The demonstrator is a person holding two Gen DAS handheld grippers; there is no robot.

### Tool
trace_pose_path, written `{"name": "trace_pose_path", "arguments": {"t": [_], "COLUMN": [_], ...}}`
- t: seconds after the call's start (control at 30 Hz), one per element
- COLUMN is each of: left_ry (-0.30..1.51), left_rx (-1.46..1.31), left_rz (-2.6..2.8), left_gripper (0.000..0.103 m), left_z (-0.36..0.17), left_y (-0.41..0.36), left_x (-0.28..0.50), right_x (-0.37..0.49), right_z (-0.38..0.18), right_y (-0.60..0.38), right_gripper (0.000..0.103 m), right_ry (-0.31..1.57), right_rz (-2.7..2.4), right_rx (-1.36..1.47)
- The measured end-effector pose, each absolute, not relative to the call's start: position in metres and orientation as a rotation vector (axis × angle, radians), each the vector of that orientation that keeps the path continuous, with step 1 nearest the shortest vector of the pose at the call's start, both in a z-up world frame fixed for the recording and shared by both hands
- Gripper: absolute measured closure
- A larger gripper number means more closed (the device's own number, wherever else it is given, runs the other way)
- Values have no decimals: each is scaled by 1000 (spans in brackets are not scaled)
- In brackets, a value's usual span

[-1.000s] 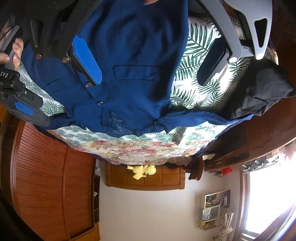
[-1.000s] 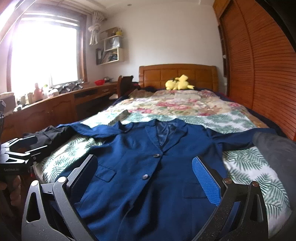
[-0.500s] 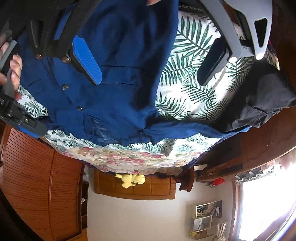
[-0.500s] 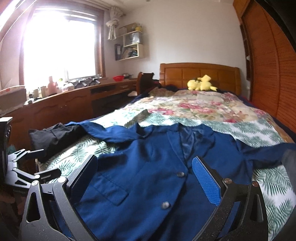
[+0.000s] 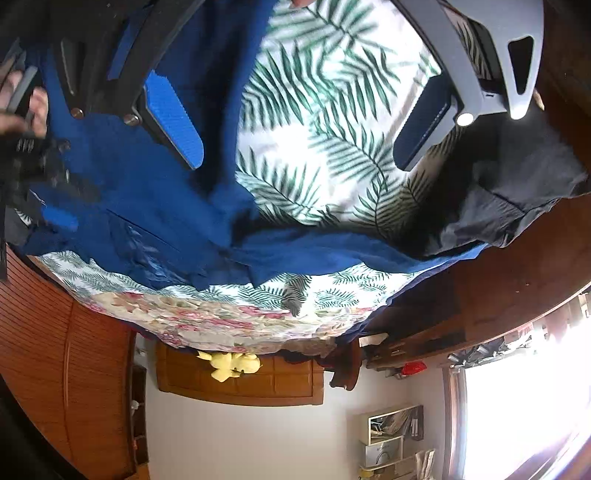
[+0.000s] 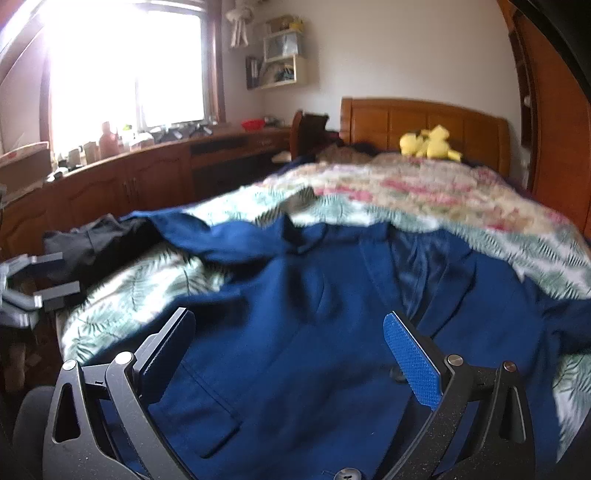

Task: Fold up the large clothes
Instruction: 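Move the left gripper toward the jacket sleeve nearest it, then close the left gripper on the navy sleeve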

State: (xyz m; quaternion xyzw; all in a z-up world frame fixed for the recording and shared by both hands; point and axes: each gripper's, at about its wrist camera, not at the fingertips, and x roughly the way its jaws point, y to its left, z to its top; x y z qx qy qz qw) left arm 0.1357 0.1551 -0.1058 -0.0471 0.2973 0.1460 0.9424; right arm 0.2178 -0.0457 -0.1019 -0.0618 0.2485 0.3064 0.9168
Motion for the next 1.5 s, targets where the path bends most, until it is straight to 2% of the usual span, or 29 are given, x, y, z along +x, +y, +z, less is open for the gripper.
{"name": "trace_pose_path", "arguments": {"t": [0.47,0.67,0.9,1.2,1.3,1.33,1.37,1.43,1.5], "left_ry": [644,671,710,734,735,739,748,749,736], "left_rx": [-172,-240,-337,-478,-488,-493,-494,-492,-462], "left_rz": [273,287,354,364,366,368,383,380,381], "left_gripper": [1,16,25,54,74,88,97,103,103], "left_z": [-129,-139,-153,-170,-170,-170,-170,-168,-159], "left_y": [229,267,304,324,323,325,325,322,315], "left_x": [215,249,272,286,295,297,301,305,307], "right_x": [231,228,231,229,227,227,227,227,226], "right_z": [-134,-133,-136,-136,-137,-137,-137,-137,-136], "right_y": [-42,-40,-39,-37,-36,-36,-36,-35,-35], "right_gripper": [0,0,0,0,0,0,0,0,0], "right_ry": [597,569,579,575,572,572,571,571,569], "right_rz": [627,609,609,613,614,614,615,614,615], "right_rx": [-118,-132,-129,-136,-141,-140,-140,-139,-139]}}
